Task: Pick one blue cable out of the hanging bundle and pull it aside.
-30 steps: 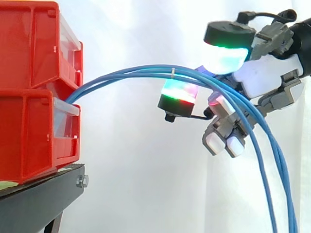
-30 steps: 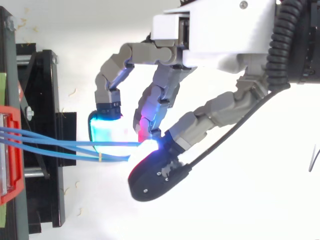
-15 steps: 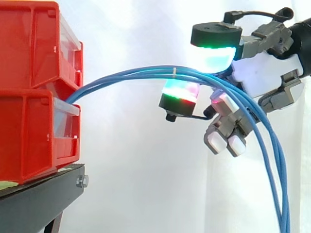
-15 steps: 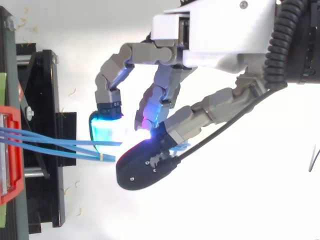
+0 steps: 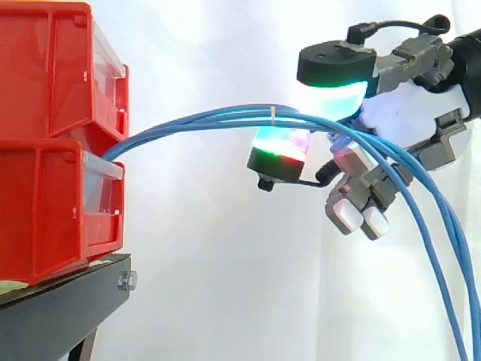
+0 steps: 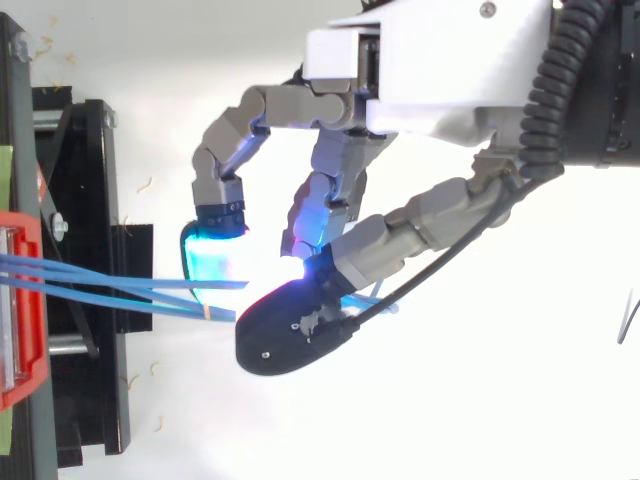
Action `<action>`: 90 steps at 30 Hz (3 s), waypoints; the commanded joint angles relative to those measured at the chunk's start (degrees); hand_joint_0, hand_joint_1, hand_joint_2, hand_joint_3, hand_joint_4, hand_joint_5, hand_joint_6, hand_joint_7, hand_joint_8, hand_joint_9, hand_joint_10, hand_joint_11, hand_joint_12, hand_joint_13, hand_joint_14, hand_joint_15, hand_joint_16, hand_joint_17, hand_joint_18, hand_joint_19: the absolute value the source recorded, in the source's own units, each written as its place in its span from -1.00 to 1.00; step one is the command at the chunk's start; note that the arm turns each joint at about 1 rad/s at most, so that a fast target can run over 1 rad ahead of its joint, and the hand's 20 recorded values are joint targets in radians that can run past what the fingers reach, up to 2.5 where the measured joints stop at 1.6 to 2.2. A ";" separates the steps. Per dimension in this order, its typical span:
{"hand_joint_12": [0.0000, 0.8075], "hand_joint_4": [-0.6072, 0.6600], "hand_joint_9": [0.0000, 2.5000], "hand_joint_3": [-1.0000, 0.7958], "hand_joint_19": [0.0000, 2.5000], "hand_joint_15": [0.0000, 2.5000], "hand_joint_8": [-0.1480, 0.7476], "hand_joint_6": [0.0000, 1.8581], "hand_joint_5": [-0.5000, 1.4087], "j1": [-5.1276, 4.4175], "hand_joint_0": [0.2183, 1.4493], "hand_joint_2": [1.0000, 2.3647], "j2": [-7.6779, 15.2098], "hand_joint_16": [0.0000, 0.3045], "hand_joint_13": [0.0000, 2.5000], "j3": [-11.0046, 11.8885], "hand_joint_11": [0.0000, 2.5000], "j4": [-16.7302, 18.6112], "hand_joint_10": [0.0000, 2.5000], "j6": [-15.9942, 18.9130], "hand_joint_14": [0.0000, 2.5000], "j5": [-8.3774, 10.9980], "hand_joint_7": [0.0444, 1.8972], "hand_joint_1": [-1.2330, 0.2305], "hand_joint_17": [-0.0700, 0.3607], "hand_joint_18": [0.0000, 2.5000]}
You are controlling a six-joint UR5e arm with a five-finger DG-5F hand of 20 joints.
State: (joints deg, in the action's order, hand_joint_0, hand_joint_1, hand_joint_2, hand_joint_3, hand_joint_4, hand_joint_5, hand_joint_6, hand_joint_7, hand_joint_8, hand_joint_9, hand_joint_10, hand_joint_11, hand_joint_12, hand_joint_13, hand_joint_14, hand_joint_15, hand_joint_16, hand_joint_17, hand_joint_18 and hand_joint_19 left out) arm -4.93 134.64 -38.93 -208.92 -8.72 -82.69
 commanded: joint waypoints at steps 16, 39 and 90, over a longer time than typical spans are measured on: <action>0.01 -0.21 -0.18 -0.17 -0.57 -0.72 -0.22 -0.15 -0.44 -0.79 -0.53 -0.48 -0.08 -0.59 -0.40 0.00 -1.00 -2.02 -1.00 -0.07 -0.99 0.51 -0.02 -0.30 -0.02 -0.44; -0.13 -0.17 -0.13 -0.42 -0.50 -0.66 -0.27 -0.10 -0.48 -0.96 -0.53 -1.00 0.01 -0.68 -0.44 -0.09 -0.86 -2.20 -0.99 0.02 -0.99 0.42 -0.07 -0.26 -0.17 -0.53; -0.17 -0.32 0.12 -0.26 -0.52 -0.66 -0.38 -0.24 -0.40 -1.14 -0.44 -0.99 0.01 -0.65 -0.20 -1.32 -0.91 -2.55 -1.00 -0.07 -0.99 0.07 0.12 -0.25 -0.11 -0.23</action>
State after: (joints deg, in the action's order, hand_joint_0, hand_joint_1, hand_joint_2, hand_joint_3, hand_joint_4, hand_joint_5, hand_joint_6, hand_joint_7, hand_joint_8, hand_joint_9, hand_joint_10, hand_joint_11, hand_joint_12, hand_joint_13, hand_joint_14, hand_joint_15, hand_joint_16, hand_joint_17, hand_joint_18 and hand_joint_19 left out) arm -6.07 134.65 -40.21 -211.47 -8.79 -82.62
